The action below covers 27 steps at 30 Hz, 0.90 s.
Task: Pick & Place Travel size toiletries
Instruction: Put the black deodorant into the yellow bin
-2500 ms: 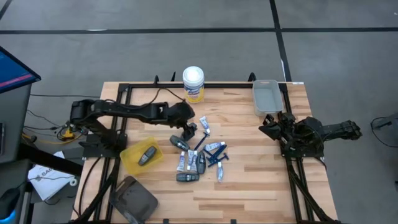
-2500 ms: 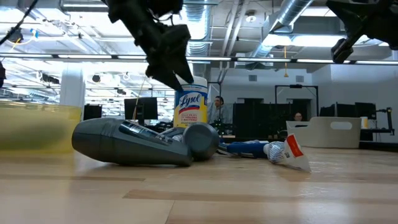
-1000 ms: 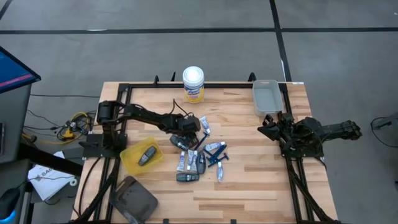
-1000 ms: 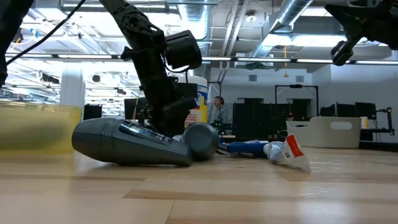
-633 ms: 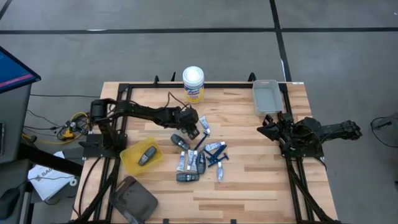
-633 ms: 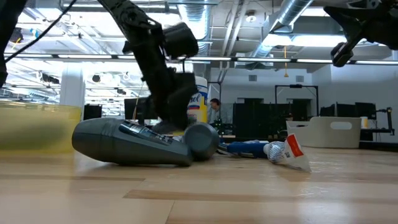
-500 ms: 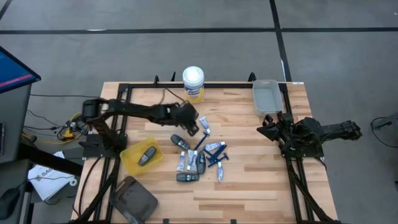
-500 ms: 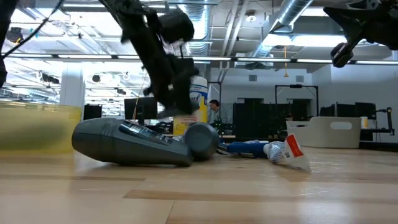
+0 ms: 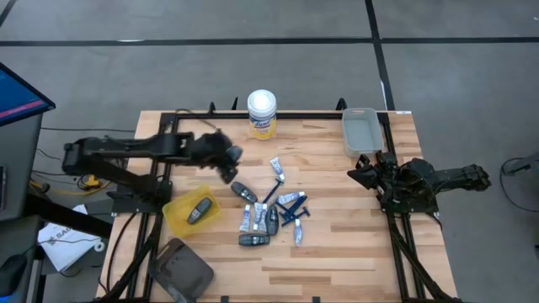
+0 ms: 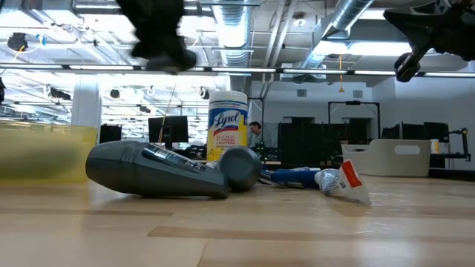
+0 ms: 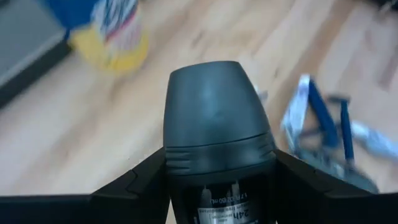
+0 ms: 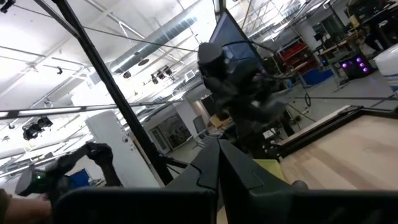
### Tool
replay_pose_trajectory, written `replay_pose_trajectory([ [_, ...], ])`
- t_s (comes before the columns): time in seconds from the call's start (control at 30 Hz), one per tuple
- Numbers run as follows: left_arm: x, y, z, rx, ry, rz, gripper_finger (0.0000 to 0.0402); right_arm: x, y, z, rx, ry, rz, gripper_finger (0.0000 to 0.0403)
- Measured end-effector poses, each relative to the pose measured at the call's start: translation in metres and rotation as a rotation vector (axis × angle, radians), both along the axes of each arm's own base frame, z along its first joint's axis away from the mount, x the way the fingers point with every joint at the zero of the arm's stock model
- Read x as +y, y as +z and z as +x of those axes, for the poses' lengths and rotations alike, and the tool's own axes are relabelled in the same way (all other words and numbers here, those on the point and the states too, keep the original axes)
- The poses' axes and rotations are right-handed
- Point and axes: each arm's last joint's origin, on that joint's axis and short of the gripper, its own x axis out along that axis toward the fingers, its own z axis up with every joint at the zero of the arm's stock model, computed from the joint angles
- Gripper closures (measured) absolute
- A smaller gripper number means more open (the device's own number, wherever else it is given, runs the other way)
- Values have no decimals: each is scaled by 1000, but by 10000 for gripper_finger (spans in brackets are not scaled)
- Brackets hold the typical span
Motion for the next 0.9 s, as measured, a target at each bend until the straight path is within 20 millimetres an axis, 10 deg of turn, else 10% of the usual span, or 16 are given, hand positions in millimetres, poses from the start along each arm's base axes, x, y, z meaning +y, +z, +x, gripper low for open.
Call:
replay_pose_trajectory([
  [0.3, -44, -2, -55, 226, 106, -237, 199, -2, -1, 1, 15, -20, -3, 403],
  [0.9, -86, -76, -87, 520, 232, -390, 199, -6, -2, 1, 20, -67, -2, 403],
])
